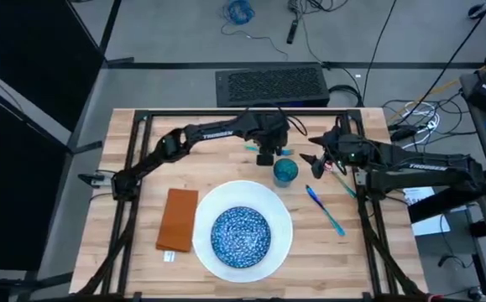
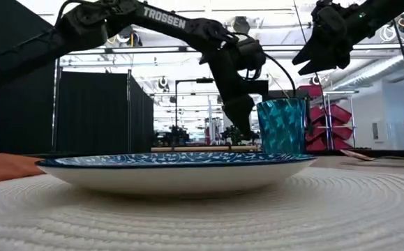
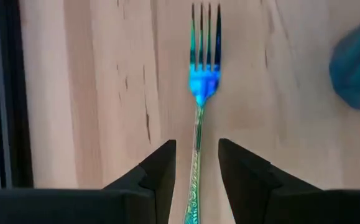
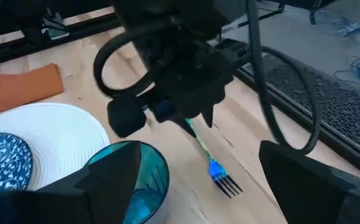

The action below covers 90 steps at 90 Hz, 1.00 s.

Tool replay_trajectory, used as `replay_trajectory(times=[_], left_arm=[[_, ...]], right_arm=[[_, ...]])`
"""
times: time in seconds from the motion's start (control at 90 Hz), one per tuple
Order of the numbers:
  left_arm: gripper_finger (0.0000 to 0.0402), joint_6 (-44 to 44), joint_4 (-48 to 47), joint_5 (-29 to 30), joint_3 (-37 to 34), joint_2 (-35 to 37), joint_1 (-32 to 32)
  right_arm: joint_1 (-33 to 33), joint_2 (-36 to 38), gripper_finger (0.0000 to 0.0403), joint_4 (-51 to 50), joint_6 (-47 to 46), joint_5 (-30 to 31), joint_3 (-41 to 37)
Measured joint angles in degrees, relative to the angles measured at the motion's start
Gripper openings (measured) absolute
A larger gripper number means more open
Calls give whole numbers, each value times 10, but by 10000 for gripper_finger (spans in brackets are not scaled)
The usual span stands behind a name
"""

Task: Set table place
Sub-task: Stack the blue fork on top of the brown table napkin

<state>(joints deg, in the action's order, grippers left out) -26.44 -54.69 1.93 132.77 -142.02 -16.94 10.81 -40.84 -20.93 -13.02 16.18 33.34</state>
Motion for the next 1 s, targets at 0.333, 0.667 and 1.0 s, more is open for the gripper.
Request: replay_trajectory(times=[0.333,0.667,1.0], left_arm=[[107,2,-10,-17,0,-21,-4],[107,5,1,-60,0,-27,-13],[107,33,5,-128,0,-27,-31]], right_arm=[[0,0,313,-6,-10,-1,0],[0,0,313,-3,-13,-1,0],[0,0,313,-3,-13,-1,0]])
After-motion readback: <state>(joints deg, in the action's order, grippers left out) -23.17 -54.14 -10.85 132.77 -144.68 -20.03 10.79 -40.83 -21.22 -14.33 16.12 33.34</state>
